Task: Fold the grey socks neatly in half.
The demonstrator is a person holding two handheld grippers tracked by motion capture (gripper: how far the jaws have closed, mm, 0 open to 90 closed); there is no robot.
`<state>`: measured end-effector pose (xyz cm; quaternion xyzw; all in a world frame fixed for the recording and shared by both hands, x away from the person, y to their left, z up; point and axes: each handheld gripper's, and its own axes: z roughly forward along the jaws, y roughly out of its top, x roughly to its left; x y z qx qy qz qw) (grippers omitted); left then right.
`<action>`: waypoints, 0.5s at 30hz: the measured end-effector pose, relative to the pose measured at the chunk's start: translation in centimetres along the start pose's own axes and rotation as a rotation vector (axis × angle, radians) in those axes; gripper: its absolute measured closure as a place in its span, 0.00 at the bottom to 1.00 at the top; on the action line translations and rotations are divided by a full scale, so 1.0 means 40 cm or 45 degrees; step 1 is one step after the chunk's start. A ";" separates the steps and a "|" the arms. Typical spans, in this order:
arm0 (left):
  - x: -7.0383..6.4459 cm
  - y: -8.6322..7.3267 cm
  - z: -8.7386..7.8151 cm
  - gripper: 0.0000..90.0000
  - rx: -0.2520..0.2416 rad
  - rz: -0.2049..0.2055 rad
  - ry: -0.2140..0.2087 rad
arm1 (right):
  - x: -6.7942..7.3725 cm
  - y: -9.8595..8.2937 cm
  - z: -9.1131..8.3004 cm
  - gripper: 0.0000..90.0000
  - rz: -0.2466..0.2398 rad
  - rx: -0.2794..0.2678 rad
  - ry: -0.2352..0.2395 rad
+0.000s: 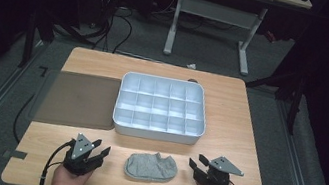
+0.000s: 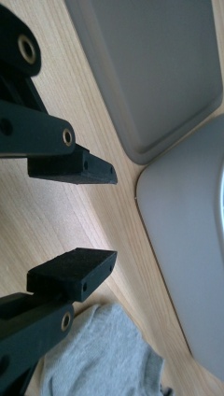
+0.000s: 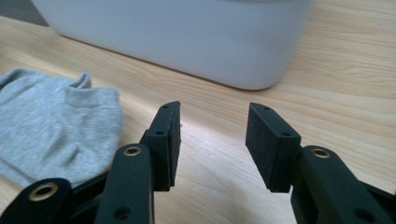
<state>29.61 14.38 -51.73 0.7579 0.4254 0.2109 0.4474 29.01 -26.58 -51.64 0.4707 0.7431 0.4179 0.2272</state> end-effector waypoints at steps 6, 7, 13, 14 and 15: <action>-0.017 0.001 0.002 0.61 0.000 0.026 -0.010 | 0.045 0.007 0.002 0.63 -0.083 -0.040 0.017; -0.020 0.001 0.002 0.61 -0.002 0.031 -0.006 | 0.050 0.007 0.004 0.63 -0.091 -0.040 0.018; -0.027 -0.002 0.006 0.60 0.002 0.017 -0.033 | 0.066 0.007 0.013 0.58 -0.089 -0.015 0.044; -0.029 -0.002 0.007 0.59 0.000 0.018 -0.040 | 0.070 0.006 0.014 0.58 -0.085 -0.015 0.047; -0.032 -0.002 0.008 0.59 -0.001 0.020 -0.046 | 0.073 0.006 0.014 0.58 -0.093 -0.015 0.051</action>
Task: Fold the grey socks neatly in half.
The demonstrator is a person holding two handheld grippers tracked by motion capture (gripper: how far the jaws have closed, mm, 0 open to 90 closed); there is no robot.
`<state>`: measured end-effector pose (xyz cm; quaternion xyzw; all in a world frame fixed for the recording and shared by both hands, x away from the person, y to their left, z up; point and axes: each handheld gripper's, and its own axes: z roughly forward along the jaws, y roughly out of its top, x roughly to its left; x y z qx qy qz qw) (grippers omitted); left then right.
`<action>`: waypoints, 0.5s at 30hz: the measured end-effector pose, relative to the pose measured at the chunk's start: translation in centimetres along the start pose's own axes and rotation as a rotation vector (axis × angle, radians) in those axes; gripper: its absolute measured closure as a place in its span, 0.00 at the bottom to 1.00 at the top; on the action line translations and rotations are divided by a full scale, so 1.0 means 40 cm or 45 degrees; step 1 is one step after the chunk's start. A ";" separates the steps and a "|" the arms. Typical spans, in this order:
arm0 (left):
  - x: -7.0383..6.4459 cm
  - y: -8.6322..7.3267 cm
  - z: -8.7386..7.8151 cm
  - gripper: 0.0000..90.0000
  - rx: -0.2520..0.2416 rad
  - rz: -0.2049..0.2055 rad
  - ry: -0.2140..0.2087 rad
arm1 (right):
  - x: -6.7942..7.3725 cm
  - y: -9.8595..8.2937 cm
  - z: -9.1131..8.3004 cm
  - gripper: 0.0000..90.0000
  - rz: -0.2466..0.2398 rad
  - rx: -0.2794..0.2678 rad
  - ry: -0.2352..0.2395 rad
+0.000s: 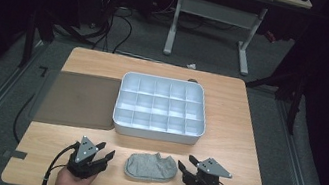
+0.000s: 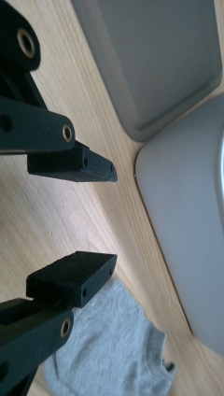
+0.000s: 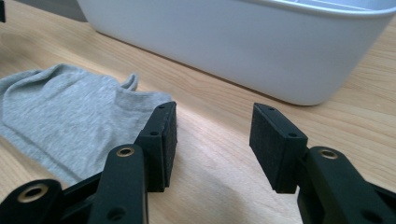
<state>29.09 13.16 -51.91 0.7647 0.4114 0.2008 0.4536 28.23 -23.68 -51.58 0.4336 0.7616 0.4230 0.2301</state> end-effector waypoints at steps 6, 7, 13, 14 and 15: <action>-0.012 -0.002 0.009 0.55 0.003 -0.008 -0.040 | 0.021 0.004 0.003 0.58 -0.004 -0.005 0.029; -0.015 -0.002 0.010 0.55 0.002 -0.019 -0.057 | 0.025 0.005 0.002 0.58 -0.009 -0.004 0.032; -0.037 0.000 0.014 0.53 0.004 -0.011 -0.110 | 0.044 0.006 0.001 0.58 -0.010 -0.002 0.064; -0.043 -0.001 0.017 0.53 0.009 -0.005 -0.119 | 0.047 0.006 0.001 0.58 -0.006 0.003 0.064; -0.048 -0.001 0.019 0.52 0.014 0.003 -0.126 | 0.049 0.005 0.002 0.58 0.000 0.010 0.066</action>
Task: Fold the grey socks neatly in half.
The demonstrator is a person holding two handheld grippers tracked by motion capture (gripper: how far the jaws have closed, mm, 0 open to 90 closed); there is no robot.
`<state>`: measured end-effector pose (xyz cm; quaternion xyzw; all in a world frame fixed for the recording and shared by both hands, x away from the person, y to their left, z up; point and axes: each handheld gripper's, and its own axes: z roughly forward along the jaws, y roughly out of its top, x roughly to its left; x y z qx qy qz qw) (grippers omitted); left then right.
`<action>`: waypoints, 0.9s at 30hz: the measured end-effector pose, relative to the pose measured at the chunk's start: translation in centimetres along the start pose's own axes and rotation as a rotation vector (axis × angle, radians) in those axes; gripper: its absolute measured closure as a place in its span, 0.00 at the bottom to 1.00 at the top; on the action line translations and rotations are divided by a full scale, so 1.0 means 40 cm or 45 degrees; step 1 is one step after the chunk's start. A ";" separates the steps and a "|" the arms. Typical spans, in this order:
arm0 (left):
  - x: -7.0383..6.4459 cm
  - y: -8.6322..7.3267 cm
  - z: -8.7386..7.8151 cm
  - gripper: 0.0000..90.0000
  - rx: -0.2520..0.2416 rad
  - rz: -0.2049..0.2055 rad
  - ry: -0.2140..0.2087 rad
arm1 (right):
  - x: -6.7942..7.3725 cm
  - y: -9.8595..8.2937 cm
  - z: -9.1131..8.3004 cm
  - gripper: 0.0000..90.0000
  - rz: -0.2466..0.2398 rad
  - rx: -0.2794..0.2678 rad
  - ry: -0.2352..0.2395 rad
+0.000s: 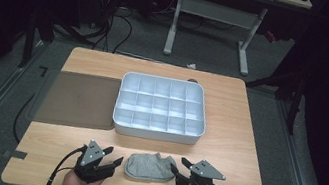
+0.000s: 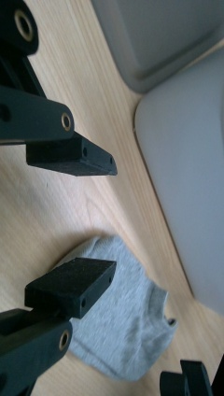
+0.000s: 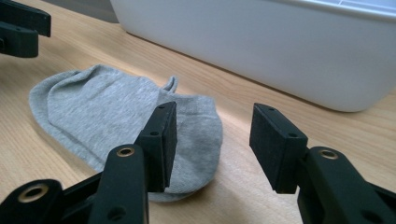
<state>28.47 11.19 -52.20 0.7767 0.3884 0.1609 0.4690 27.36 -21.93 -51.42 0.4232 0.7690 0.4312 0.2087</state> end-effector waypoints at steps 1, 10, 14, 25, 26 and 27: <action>-0.005 0.000 0.003 0.53 0.005 0.007 -0.005 | 0.003 -0.001 0.001 0.58 0.005 0.005 0.005; -0.059 0.006 0.043 0.59 0.057 0.041 -0.082 | 0.003 -0.016 0.012 0.64 0.087 0.074 0.009; -0.082 0.008 0.060 0.66 0.092 0.093 -0.071 | -0.001 -0.018 0.017 0.64 0.137 0.091 0.025; -0.094 -0.001 0.069 0.75 0.163 0.148 -0.016 | 0.003 -0.025 0.037 0.61 0.157 0.164 0.033; -0.095 -0.002 0.069 0.75 0.171 0.157 -0.012 | 0.003 -0.025 0.038 0.62 0.156 0.166 0.032; -0.096 -0.002 0.069 0.75 0.175 0.163 -0.002 | 0.003 -0.025 0.040 0.63 0.158 0.178 0.034</action>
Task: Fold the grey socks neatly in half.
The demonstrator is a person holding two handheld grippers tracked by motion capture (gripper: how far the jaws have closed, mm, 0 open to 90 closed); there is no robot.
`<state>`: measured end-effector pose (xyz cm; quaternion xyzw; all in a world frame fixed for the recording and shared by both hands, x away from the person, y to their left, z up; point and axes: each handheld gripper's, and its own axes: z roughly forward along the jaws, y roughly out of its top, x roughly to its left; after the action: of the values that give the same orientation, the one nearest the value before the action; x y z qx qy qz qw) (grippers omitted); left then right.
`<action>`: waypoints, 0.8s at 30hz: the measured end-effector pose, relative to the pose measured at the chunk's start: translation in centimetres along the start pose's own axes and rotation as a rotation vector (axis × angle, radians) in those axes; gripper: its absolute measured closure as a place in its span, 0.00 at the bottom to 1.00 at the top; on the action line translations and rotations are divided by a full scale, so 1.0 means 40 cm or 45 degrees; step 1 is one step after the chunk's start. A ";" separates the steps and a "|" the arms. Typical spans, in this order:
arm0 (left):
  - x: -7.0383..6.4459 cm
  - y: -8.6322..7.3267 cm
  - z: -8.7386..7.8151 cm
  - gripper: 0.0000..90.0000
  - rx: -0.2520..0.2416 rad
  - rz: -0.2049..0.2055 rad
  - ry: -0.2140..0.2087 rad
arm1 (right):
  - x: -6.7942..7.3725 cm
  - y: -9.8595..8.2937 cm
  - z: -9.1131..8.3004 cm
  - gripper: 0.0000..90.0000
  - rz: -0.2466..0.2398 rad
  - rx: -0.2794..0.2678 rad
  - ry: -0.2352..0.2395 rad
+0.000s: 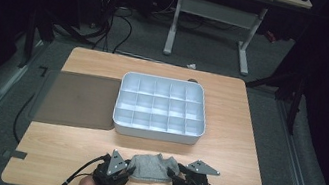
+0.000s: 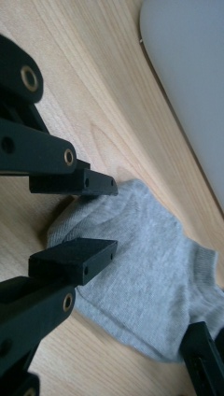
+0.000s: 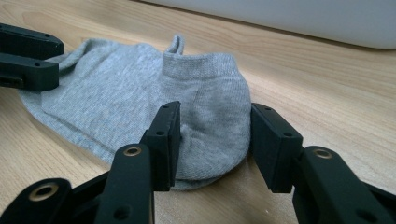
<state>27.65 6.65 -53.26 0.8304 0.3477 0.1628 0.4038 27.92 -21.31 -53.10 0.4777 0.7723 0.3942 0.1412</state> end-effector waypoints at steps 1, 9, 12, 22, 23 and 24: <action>-0.001 -0.001 0.000 0.75 0.004 0.003 0.006 | -0.001 0.000 0.001 0.64 -0.004 0.008 0.004; -0.004 -0.003 -0.001 0.78 0.007 0.004 0.018 | 0.001 -0.002 0.000 0.70 -0.001 0.015 0.014; -0.006 -0.004 -0.001 0.78 0.003 0.008 0.023 | 0.002 -0.002 -0.001 0.72 -0.004 0.018 0.014; -0.008 -0.005 -0.003 0.78 0.000 0.018 0.034 | 0.005 -0.001 0.001 0.89 -0.018 0.033 0.042; -0.008 -0.005 -0.003 0.78 -0.001 0.019 0.035 | 0.005 0.000 0.000 0.90 -0.018 0.034 0.045; -0.008 -0.005 -0.003 0.78 0.000 0.020 0.035 | 0.005 -0.001 0.000 0.90 -0.020 0.033 0.049</action>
<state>27.27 6.57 -53.33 0.8309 0.3467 0.1774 0.3974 27.81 -21.15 -53.09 0.4658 0.7836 0.3923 0.1233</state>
